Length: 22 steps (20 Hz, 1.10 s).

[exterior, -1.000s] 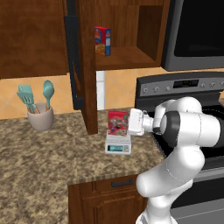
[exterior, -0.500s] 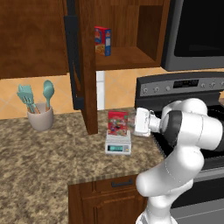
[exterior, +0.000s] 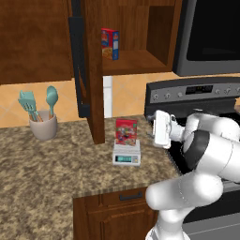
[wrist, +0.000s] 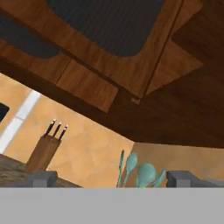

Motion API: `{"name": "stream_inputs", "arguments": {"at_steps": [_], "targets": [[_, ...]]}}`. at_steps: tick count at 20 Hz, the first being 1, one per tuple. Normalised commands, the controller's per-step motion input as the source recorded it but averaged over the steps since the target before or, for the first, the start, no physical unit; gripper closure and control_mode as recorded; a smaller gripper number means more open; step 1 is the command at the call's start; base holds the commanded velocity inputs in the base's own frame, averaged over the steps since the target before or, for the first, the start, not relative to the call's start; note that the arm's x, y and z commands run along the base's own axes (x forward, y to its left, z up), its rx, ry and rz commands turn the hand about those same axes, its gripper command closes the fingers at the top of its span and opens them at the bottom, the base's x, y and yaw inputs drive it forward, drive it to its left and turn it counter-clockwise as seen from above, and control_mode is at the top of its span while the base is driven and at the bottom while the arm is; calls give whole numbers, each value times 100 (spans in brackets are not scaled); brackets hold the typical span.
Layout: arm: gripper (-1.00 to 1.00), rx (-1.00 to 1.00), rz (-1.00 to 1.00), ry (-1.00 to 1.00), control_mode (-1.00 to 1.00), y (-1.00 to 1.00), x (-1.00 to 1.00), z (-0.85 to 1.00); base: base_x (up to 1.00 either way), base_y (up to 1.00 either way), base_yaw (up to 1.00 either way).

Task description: Pick the cereal and place it on the digital scale for weighing, and close the cabinet.

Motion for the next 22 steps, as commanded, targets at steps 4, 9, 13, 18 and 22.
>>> {"name": "stream_inputs", "arguments": {"at_steps": [4, 9, 13, 18, 22], "targets": [[-100, 0, -2, -31, -100, -3, -87, 72, 0, 0, 0], [-100, 0, -7, -17, -100, 0, -93, 88, 0, 0, 0], [-100, 0, -15, -16, -100, 9, -100, 89, 0, 0, 0], [-100, 0, -17, -15, -100, 15, -100, 78, 0, 0, 0], [-100, 0, -17, -16, -100, 24, -100, 79, 0, 0, 0]]}}
